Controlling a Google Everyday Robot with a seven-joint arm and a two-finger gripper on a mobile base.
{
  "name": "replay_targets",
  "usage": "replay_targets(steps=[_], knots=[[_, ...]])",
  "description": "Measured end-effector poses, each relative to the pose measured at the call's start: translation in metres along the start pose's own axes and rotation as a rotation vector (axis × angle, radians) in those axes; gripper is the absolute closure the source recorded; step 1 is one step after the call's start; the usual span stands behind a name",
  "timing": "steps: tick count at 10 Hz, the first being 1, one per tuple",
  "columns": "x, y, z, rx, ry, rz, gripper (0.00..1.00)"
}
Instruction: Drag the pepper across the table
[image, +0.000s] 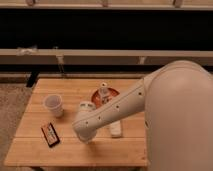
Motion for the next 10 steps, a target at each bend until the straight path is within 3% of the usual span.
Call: replay_targets(steps=[5,10], knots=[[0.025,-0.019,0.014,0.007,0.033,0.022,0.87],[0.054,-0.044,0.014,-0.004,0.036,0.073,0.87]])
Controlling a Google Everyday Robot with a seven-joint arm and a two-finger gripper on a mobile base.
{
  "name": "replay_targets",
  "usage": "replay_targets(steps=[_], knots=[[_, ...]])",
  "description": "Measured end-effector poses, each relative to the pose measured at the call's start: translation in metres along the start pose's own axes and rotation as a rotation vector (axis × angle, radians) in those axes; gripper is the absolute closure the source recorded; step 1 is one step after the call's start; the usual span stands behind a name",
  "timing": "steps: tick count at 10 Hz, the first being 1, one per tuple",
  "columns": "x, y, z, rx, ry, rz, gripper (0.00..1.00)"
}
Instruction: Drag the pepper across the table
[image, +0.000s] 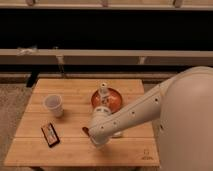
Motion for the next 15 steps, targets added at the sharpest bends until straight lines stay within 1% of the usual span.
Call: replay_targets(steps=[4,7,10,11,13,14,15], knots=[[0.017,-0.016,0.000,-0.023,-0.003,0.027,0.87],[0.030,-0.028,-0.001,-0.036,-0.002,0.035,0.87],[0.040,-0.034,-0.001,-0.042,0.010,0.021,0.87],[0.044,-0.037,-0.001,-0.044,0.015,0.017,0.86],[0.055,-0.044,0.000,-0.041,0.034,0.023,0.69],[0.060,-0.049,-0.001,-0.036,0.037,0.030,0.59],[0.065,-0.054,-0.004,-0.029,0.039,0.038,0.47]])
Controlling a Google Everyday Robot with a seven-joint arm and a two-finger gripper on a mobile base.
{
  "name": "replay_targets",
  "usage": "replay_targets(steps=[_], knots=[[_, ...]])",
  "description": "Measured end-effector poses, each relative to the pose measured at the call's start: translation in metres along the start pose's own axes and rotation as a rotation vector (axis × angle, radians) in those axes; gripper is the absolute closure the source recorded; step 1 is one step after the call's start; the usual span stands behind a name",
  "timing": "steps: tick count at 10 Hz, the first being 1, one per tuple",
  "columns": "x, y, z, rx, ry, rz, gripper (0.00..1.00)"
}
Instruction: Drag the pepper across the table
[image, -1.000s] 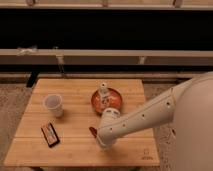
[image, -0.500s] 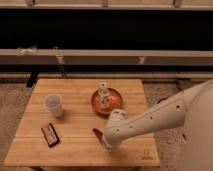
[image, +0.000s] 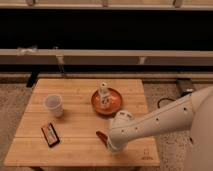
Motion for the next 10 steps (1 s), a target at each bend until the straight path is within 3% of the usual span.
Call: replay_targets(steps=[3,10], knots=[[0.013,-0.014,-0.012,0.021,-0.004,0.021,0.21],[0.029,-0.030,-0.030,0.066,0.002,0.046,0.20]])
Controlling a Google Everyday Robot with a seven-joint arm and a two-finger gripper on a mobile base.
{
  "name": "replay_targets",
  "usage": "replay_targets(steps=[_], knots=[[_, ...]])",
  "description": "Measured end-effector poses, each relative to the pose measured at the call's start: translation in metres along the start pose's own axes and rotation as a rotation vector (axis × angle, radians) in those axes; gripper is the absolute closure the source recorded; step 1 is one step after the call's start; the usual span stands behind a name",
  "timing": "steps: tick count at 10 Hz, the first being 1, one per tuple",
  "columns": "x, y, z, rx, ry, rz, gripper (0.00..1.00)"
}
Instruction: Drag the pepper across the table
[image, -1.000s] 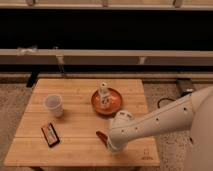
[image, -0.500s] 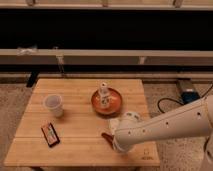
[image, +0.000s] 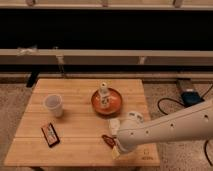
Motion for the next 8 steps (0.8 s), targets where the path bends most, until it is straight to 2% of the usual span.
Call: replay_targets(steps=[3,6,8], knots=[[-0.003,0.000,-0.017,0.008,-0.028,-0.010,0.20],[-0.011,-0.005,-0.045,-0.036,-0.090,-0.024,0.20],[-0.014,-0.006,-0.051,-0.044,-0.104,-0.029,0.20]])
